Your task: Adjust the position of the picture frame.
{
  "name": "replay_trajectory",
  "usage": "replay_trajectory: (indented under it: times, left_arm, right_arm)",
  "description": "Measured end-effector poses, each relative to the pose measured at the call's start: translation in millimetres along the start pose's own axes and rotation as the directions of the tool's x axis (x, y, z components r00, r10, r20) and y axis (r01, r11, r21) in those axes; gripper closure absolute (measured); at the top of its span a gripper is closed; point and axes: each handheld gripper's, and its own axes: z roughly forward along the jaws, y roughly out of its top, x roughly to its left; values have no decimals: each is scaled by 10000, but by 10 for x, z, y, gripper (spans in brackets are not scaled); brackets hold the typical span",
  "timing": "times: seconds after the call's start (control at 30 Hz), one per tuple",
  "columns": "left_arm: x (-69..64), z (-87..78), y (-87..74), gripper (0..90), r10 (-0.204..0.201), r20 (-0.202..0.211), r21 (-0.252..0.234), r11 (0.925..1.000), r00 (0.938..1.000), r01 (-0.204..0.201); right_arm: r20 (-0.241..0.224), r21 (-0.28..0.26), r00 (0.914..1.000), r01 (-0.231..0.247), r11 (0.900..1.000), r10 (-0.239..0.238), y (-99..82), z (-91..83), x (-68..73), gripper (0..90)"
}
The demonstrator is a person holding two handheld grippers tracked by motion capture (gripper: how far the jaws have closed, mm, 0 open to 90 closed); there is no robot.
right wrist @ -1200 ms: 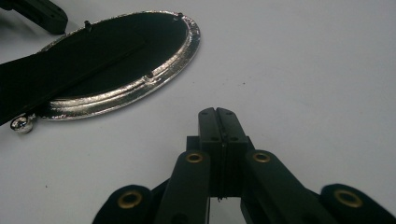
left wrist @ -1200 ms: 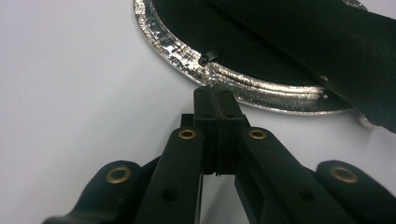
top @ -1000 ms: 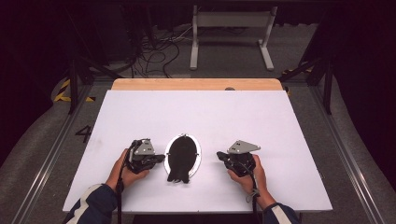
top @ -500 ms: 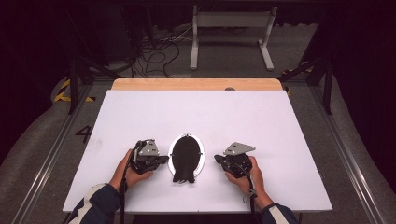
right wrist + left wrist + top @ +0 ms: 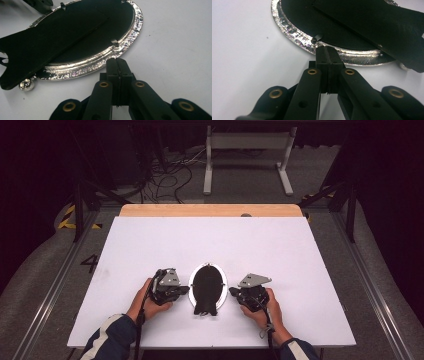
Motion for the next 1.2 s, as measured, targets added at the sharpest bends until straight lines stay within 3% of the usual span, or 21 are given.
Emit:
replay_trajectory:
  times: [0.27, 0.87, 1.0, 1.2]
  left_arm:
    - [-26, 71, 83, 900, 173, -66, 42, 9998, 9998, -173]
    - [-35, 157, 161, 900, -22, -137, -52, 10000, 9999, 21]
    - [-56, 143, 151, 898, 100, 37, -25, 9999, 9999, -100]
    - [-219, 84, 113, 900, 778, 542, 127, 9968, 9955, -786]
  right_arm:
    - [50, 52, 10000, -67, 10000, 67, -11, -17, -20, 900]
    - [417, 21, 9976, -557, 9984, 556, -24, -29, -126, 900]
    - [213, 68, 9986, -487, 9988, 485, -44, -59, -102, 900]
    - [-196, 115, 9993, -303, 9995, 305, -103, -128, -2, 900]
